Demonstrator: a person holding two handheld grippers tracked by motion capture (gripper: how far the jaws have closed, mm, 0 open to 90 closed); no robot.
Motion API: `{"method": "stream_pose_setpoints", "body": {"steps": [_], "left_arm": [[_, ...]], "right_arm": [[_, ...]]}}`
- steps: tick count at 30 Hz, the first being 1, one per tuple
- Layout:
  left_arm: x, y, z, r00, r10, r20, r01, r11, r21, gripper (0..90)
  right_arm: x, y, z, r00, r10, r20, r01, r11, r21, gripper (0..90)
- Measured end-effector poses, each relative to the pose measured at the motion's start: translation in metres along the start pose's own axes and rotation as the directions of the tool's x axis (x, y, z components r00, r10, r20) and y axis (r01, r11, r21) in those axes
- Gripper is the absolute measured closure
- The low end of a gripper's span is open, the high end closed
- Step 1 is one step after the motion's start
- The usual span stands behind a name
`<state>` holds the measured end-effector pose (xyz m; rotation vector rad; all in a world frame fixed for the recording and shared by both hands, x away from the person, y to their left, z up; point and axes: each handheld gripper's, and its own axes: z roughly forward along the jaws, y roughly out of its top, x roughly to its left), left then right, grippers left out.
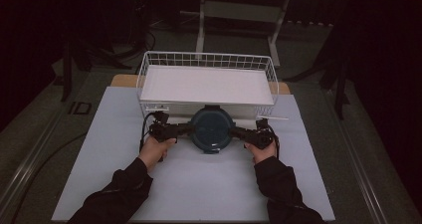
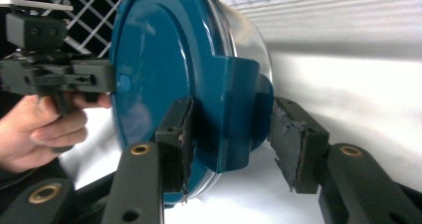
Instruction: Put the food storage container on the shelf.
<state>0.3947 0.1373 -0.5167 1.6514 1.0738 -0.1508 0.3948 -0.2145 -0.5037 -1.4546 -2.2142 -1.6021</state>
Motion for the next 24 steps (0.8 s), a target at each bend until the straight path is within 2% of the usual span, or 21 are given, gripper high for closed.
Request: {"method": "stream_pose_setpoints", "body": {"steps": [2, 5, 6, 11, 13, 16, 18, 23, 24], "left_arm": [[-0.0022, -0.0013, 0.0009, 0.9984, 0.045, -0.033, -0.045, 0.9989, -0.015, 51.2], [-0.0010, -0.0003, 0.0015, 0.9983, 0.034, -0.047, -0.036, 0.9987, -0.036, 50.2], [-0.0004, 0.0003, 0.0019, 0.9961, 0.062, -0.062, -0.066, 0.9966, -0.049, 50.2], [-0.0009, 0.0000, 0.0026, 0.9933, 0.078, -0.085, -0.085, 0.9940, -0.070, 48.0], [-0.0019, 0.0009, 0.0038, 0.9902, 0.083, -0.112, -0.093, 0.9919, -0.087, 47.6], [-0.0020, 0.0026, 0.0051, 0.9875, 0.101, -0.121, -0.113, 0.9893, -0.093, 47.6], [-0.0040, 0.0039, 0.0057, 0.9812, 0.119, -0.151, -0.135, 0.9864, -0.095, 47.0], [-0.0045, 0.0037, 0.0056, 0.9803, 0.120, -0.157, -0.136, 0.9858, -0.098, 47.0], [-0.0052, 0.0034, 0.0056, 0.9784, 0.126, -0.164, -0.144, 0.9844, -0.101, 47.0]], "right_arm": [[0.0003, 0.0006, 0.0007, 0.9998, 0.015, 0.012, -0.015, 0.9999, -0.003, 51.1], [0.0010, 0.0009, 0.0019, 0.9995, 0.026, 0.018, -0.026, 0.9995, -0.018, 50.1], [0.0012, 0.0012, 0.0025, 0.9995, 0.020, 0.023, -0.020, 0.9994, -0.028, 50.7], [0.0008, 0.0019, 0.0036, 0.9986, 0.042, 0.031, -0.040, 0.9982, -0.044, 49.3], [0.0006, 0.0031, 0.0051, 0.9988, 0.024, 0.044, -0.022, 0.9979, -0.062, 49.3], [0.0014, 0.0047, 0.0060, 0.9981, 0.028, 0.054, -0.024, 0.9974, -0.068, 49.5], [0.0000, 0.0066, 0.0081, 0.9980, 0.015, 0.061, -0.011, 0.9969, -0.078, 49.5], [0.0026, 0.0081, 0.0089, 0.9965, 0.012, 0.083, -0.006, 0.9971, -0.076, 49.5], [0.0032, 0.0081, 0.0088, 0.9962, 0.006, 0.087, 0.001, 0.9970, -0.077, 48.7]]}}
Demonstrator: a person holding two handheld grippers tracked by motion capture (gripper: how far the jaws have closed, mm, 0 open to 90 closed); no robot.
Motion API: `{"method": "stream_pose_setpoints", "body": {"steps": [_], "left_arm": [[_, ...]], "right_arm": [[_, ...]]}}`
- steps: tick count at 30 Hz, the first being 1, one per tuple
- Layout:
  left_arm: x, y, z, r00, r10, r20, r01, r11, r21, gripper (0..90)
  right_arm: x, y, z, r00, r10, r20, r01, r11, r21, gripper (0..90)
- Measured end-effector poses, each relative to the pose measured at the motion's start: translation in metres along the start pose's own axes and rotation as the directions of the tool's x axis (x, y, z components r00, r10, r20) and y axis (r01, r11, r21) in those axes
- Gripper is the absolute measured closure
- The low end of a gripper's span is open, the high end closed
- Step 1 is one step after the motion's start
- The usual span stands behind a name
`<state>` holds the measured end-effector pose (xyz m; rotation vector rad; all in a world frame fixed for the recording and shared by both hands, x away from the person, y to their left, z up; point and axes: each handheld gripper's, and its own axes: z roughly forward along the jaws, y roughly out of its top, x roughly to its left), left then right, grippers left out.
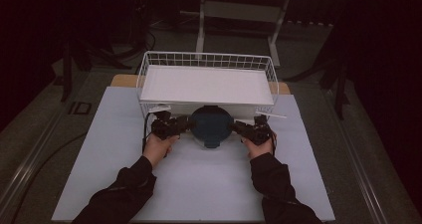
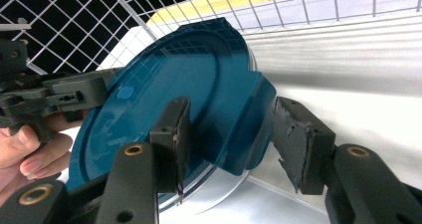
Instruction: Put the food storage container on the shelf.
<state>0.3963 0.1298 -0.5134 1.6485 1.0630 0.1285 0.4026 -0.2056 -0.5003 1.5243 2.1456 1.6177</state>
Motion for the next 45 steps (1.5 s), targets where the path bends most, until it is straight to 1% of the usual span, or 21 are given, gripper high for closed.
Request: {"method": "stream_pose_setpoints", "body": {"steps": [4, 5, 6, 8, 10, 11, 14, 17, 19, 21, 29, 30, 33, 34, 35, 37, 40, 41, 42, 43, 45], "left_arm": [[-0.001, 0.000, 0.000, 1.0000, -0.003, -0.007, 0.003, 0.9999, 0.013, 43.0], [-0.001, -0.001, -0.001, 0.9999, -0.008, -0.007, 0.008, 0.9999, 0.008, 36.4], [0.001, -0.003, -0.005, 0.9986, 0.017, 0.051, -0.017, 0.9998, -0.009, 33.2], [0.000, -0.003, -0.006, 0.9987, 0.019, 0.048, -0.019, 0.9998, -0.009, 27.8], [-0.001, -0.005, -0.009, 0.9985, -0.005, 0.055, 0.004, 0.9998, 0.022, 23.6], [-0.001, -0.006, -0.011, 0.9973, 0.001, 0.074, -0.003, 0.9996, 0.030, 20.1], [-0.004, -0.008, -0.015, 0.9976, 0.015, 0.068, -0.019, 0.9978, 0.063, 12.4], [-0.007, -0.010, -0.019, 0.9958, 0.006, 0.092, -0.013, 0.9965, 0.083, 0.1], [-0.010, -0.011, -0.022, 0.9941, -0.003, 0.109, -0.008, 0.9946, 0.103, 0.1], [-0.017, -0.012, -0.029, 0.9911, 0.025, 0.131, -0.040, 0.9926, 0.114, 0.0], [-0.027, -0.016, -0.045, 0.9876, 0.040, 0.152, -0.060, 0.9892, 0.134, 0.1], [-0.030, -0.019, -0.050, 0.9866, 0.052, 0.155, -0.073, 0.9880, 0.136, 0.1], [-0.032, -0.022, -0.055, 0.9828, 0.070, 0.171, -0.094, 0.9867, 0.133, 0.1], [-0.033, -0.023, -0.057, 0.9807, 0.083, 0.177, -0.107, 0.9852, 0.134, 0.1], [-0.034, -0.026, -0.059, 0.9801, 0.094, 0.175, -0.117, 0.9847, 0.129, 0.0], [-0.037, -0.030, -0.065, 0.9762, 0.106, 0.189, -0.132, 0.9829, 0.129, 0.1], [-0.041, -0.033, -0.070, 0.9745, 0.121, 0.189, -0.145, 0.9823, 0.118, 0.1], [-0.044, -0.035, -0.074, 0.9721, 0.121, 0.201, -0.145, 0.9829, 0.113, 0.0], [-0.044, -0.035, -0.074, 0.9721, 0.121, 0.201, -0.145, 0.9829, 0.113, 0.0], [-0.048, -0.038, -0.078, 0.9708, 0.127, 0.203, -0.152, 0.9819, 0.113, 0.0], [-0.050, -0.042, -0.082, 0.9689, 0.125, 0.213, -0.152, 0.9821, 0.112, 0.0]], "right_arm": [[0.002, 0.000, -0.001, 0.9999, -0.013, 0.009, 0.013, 0.9999, 0.011, 46.8], [0.005, 0.000, -0.003, 0.9997, -0.023, 0.011, 0.022, 0.9996, 0.019, 46.3], [0.006, 0.000, -0.003, 0.9996, -0.027, 0.010, 0.027, 0.9994, 0.022, 45.6], [0.007, 0.000, -0.005, 0.9993, -0.035, 0.008, 0.035, 0.9992, 0.021, 44.0], [0.009, 0.000, -0.008, 0.9983, -0.054, 0.021, 0.054, 0.9983, 0.024, 42.7], [0.010, 0.000, -0.010, 0.9981, -0.057, 0.023, 0.056, 0.9982, 0.024, 42.5], [0.013, 0.000, -0.015, 0.9978, -0.064, 0.020, 0.063, 0.9977, 0.022, 41.7], [0.018, 0.000, -0.021, 0.9969, -0.076, 0.017, 0.076, 0.9969, 0.021, 41.7], [0.022, -0.001, -0.025, 0.9967, -0.080, 0.017, 0.079, 0.9966, 0.023, 42.1], [0.026, -0.001, -0.030, 0.9961, -0.087, 0.016, 0.086, 0.9959, 0.027, 42.5], [0.041, -0.006, -0.042, 0.9951, -0.097, -0.016, 0.098, 0.9949, 0.025, 46.9], [0.046, -0.010, -0.044, 0.9949, -0.092, -0.040, 0.094, 0.9951, 0.032, 51.3], [0.057, -0.019, -0.045, 0.9907, -0.118, -0.069, 0.122, 0.9902, 0.068, 62.3], [0.057, -0.019, -0.045, 0.9907, -0.118, -0.069, 0.122, 0.9902, 0.068, 62.3], [0.062, -0.024, -0.043, 0.9874, -0.124, -0.099, 0.132, 0.9875, 0.086, 68.3], [0.067, -0.029, -0.040, 0.9841, -0.128, -0.123, 0.142, 0.9843, 0.105, 75.1], [0.071, -0.034, -0.036, 0.9814, -0.138, -0.133, 0.155, 0.9804, 0.122, 78.8], [0.074, -0.038, -0.033, 0.9799, -0.146, -0.136, 0.164, 0.9776, 0.132, 84.9], [0.074, -0.038, -0.033, 0.9799, -0.146, -0.136, 0.164, 0.9776, 0.132, 84.9], [0.076, -0.041, -0.029, 0.9778, -0.154, -0.142, 0.175, 0.9739, 0.145, 89.9], [0.078, -0.045, -0.024, 0.9755, -0.166, -0.145, 0.188, 0.9691, 0.159, 90.0]]}}
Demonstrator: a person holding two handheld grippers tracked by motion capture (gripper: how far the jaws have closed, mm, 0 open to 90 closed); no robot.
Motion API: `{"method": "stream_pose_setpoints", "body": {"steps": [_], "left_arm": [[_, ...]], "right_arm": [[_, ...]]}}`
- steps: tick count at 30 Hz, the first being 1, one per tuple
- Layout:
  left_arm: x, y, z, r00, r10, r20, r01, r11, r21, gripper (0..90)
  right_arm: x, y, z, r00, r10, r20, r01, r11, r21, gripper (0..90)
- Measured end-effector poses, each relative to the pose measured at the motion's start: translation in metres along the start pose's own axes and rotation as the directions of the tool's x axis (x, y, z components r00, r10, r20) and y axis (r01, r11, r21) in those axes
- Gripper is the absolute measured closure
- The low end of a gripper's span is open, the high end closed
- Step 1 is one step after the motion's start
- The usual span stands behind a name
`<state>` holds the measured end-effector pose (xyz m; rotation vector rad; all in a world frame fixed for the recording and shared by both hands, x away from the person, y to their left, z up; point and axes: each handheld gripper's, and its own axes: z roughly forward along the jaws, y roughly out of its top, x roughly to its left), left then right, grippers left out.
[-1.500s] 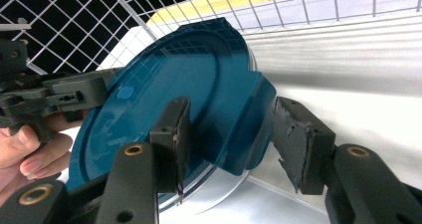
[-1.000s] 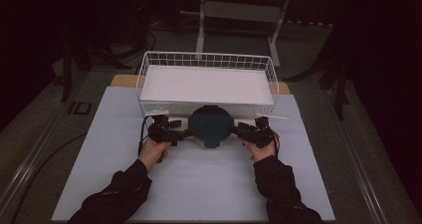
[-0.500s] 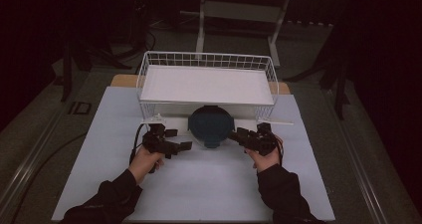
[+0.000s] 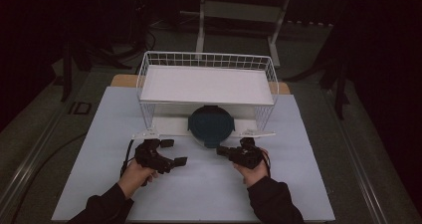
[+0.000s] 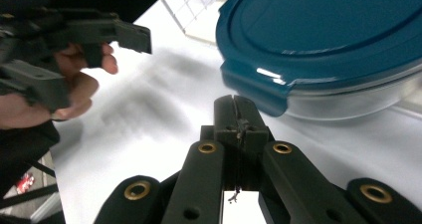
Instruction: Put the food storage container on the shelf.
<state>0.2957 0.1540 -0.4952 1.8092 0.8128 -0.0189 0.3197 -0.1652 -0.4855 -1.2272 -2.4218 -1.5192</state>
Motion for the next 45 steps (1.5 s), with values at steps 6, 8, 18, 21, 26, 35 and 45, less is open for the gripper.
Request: {"method": "stream_pose_setpoints", "body": {"steps": [6, 8, 18, 21, 26, 35, 45], "left_arm": [[-0.009, -0.008, -0.007, 0.9999, 0.012, -0.003, -0.012, 0.9999, -0.001, 0.0], [-0.013, -0.012, -0.010, 0.9999, 0.010, -0.001, -0.010, 0.9999, -0.006, 0.0], [-0.027, -0.025, -0.022, 0.9990, 0.044, -0.006, -0.043, 0.9990, 0.008, 0.0], [-0.030, -0.027, -0.025, 0.9989, 0.046, -0.006, -0.046, 0.9989, -0.006, 0.0], [-0.033, -0.031, -0.027, 0.9981, 0.059, -0.016, -0.059, 0.9982, -0.010, 0.0], [-0.032, -0.031, -0.026, 0.9980, 0.061, -0.012, -0.061, 0.9980, -0.014, 0.0], [-0.031, -0.031, -0.026, 0.9974, 0.071, -0.014, -0.071, 0.9973, -0.020, 0.0]], "right_arm": [[-0.002, -0.002, 0.014, 0.9993, -0.011, 0.037, 0.010, 0.9990, 0.043, 90.0], [-0.004, -0.002, 0.015, 0.9990, -0.003, 0.044, 0.001, 0.9990, 0.045, 90.0], [-0.016, 0.008, 0.025, 0.9971, 0.020, 0.074, -0.022, 0.9993, 0.029, 90.0], [-0.019, 0.010, 0.027, 0.9965, 0.026, 0.079, -0.028, 0.9993, 0.025, 90.0], [-0.022, 0.013, 0.034, 0.9961, 0.026, 0.084, -0.028, 0.9993, 0.024, 90.0], [-0.023, 0.019, 0.047, 0.9952, 0.023, 0.095, -0.025, 0.9993, 0.027, 90.0], [-0.030, 0.028, 0.056, 0.9934, 0.040, 0.108, -0.041, 0.9992, 0.005, 90.0]]}}
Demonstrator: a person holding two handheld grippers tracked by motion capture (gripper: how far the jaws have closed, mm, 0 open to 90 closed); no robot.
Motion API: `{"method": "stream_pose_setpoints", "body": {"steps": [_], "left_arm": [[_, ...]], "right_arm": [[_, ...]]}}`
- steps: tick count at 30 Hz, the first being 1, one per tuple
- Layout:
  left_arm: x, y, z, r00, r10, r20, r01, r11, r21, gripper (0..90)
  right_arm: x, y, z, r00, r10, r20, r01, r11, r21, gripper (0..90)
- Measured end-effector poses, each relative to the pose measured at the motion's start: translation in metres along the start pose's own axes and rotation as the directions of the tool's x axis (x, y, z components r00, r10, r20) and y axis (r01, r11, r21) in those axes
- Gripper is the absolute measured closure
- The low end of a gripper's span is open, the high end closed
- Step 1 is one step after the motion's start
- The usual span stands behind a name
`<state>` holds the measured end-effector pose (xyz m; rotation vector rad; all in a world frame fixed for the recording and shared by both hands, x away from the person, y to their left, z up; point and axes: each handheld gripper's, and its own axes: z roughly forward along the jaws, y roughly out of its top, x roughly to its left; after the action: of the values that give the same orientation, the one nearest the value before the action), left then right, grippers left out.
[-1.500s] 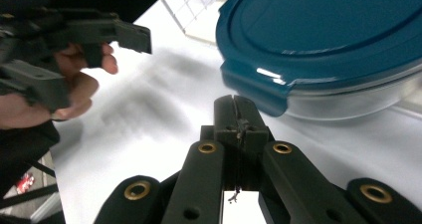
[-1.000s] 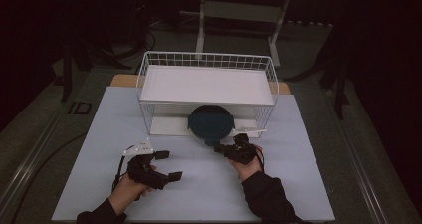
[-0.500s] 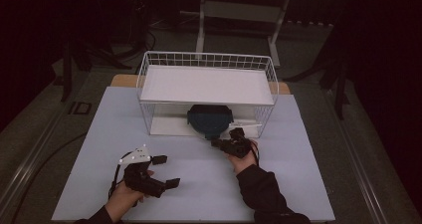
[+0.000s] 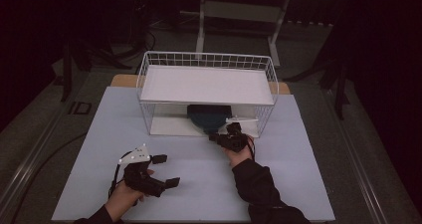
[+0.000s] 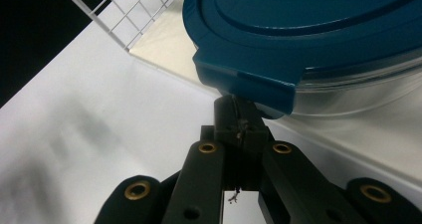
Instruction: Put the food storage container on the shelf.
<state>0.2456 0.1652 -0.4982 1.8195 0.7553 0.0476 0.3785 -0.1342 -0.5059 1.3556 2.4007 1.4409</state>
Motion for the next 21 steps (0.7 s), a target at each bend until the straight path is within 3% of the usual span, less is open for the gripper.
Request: {"method": "stream_pose_setpoints", "body": {"steps": [8, 16, 18, 19, 21], "left_arm": [[0.0010, -0.0011, 0.0002, 1.0000, -0.002, 0.003, 0.002, 1.0000, 0.004, 0.0], [-0.0001, -0.0011, 0.0007, 0.9999, 0.004, 0.009, -0.004, 1.0000, 0.008, 0.0], [-0.0006, -0.0008, 0.0009, 0.9999, 0.005, 0.013, -0.005, 0.9999, 0.011, 0.0], [-0.0011, -0.0007, 0.0009, 0.9999, 0.006, 0.015, -0.006, 0.9999, 0.009, 0.1], [-0.0017, -0.0002, 0.0012, 0.9998, 0.008, 0.016, -0.008, 0.9999, 0.012, 0.0]], "right_arm": [[-0.0046, 0.0048, 0.0056, 0.9995, 0.030, 0.003, -0.030, 0.9992, -0.026, 90.0], [-0.0029, 0.0061, 0.0082, 0.9999, 0.013, -0.004, -0.013, 0.9998, -0.015, 89.8], [-0.0021, 0.0059, 0.0066, 0.9994, 0.018, -0.028, -0.018, 0.9998, -0.009, 86.4], [0.0014, 0.0061, 0.0029, 0.9995, -0.008, -0.030, 0.008, 0.9999, -0.012, 83.3], [0.0027, 0.0063, 0.0006, 0.9993, -0.015, -0.034, 0.015, 0.9997, -0.017, 81.2]]}}
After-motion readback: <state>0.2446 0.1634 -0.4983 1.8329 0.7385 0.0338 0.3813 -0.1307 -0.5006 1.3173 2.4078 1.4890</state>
